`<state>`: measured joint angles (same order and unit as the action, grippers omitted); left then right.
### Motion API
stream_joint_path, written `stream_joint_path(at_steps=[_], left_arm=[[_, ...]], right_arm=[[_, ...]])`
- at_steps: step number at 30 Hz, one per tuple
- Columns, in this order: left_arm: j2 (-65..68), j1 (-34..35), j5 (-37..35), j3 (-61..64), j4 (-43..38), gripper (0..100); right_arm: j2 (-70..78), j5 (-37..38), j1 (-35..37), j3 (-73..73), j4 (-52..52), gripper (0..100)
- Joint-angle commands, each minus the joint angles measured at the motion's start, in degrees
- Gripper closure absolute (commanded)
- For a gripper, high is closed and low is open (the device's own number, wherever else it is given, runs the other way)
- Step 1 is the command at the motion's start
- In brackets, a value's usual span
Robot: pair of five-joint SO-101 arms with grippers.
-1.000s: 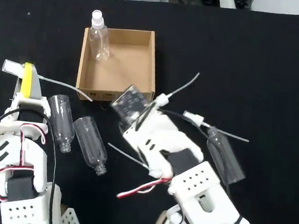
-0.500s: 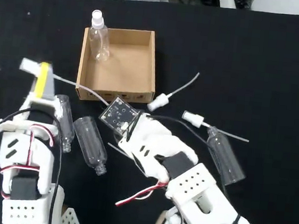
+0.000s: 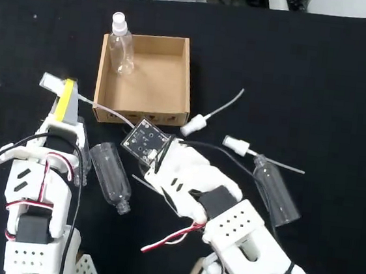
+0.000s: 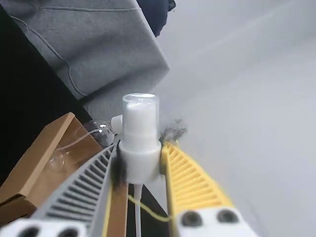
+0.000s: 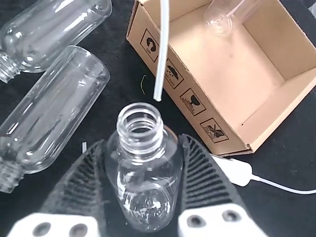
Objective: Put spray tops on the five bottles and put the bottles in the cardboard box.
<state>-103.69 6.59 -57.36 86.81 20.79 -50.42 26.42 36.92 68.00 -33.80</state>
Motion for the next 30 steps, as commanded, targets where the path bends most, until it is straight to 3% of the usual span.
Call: stream_joint_path(at_steps=[1, 20, 30], left_arm=[[-0.7, -1.4, -0.4, -1.0, -1.1, 97], [-0.8, -1.5, 0.8, 0.6, -1.1, 97], [-0.8, -4.8, 5.2, 2.3, -1.1, 97]], right_arm=[[-2.2, 0.6, 1.1, -0.3, 0.1, 98.1], [-2.2, 0.2, 0.9, -0.3, 0.1, 98.1], [-2.2, 0.1, 0.9, -0.3, 0.1, 98.1]])
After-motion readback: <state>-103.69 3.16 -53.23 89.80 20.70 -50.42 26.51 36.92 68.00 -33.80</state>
